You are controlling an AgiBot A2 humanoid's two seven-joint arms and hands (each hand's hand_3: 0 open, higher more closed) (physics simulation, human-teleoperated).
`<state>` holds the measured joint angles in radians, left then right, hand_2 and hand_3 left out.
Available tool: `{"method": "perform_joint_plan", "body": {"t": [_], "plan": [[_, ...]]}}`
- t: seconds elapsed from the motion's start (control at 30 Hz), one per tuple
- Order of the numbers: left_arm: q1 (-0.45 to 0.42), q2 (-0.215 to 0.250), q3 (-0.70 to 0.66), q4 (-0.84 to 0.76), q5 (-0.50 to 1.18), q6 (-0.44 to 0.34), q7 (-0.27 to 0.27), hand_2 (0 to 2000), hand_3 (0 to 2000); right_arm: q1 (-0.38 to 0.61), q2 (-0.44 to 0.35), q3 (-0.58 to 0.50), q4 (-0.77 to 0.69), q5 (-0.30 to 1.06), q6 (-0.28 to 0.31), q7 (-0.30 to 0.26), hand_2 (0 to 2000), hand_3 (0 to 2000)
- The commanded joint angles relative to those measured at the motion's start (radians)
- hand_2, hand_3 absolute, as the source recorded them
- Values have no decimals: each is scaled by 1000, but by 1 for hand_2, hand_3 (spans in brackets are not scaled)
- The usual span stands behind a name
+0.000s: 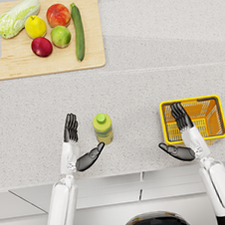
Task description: Pick up the green tea and place it into the yellow basket
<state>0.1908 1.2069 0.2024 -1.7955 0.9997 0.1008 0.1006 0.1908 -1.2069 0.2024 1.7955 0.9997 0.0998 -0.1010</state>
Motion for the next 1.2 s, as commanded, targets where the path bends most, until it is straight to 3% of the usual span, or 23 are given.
{"method": "perform_joint_plan", "body": {"t": [0.03, 0.4, 0.47, 0.57, 0.83, 1.2], "plan": [[0, 0, 0, 0, 0, 0, 0, 0, 0, 0, 0, 0, 0, 0, 0, 0, 0, 0], [2, 1, 30, 16, 0, 0, 0, 0, 0, 0, 0, 0, 0, 0, 0, 0, 0, 0], [26, 20, 3, 22, 0, -49, -49, 0, 0, 20, -15, 30, -12, 0, -28, 29, 0, 0], [77, 57, 24, 112, 0, -82, -82, 0, 0, 45, -37, -3, -34, 0, -73, 74, 0, 0], [171, 126, 106, 388, 322, -100, -99, 0, 0, 51, -61, -37, 37, 322, -98, 99, 0, 0], [349, 240, 166, 871, 378, -101, -101, 0, 0, 39, -83, -33, 41, 378, -100, 101, 0, 0]]}}
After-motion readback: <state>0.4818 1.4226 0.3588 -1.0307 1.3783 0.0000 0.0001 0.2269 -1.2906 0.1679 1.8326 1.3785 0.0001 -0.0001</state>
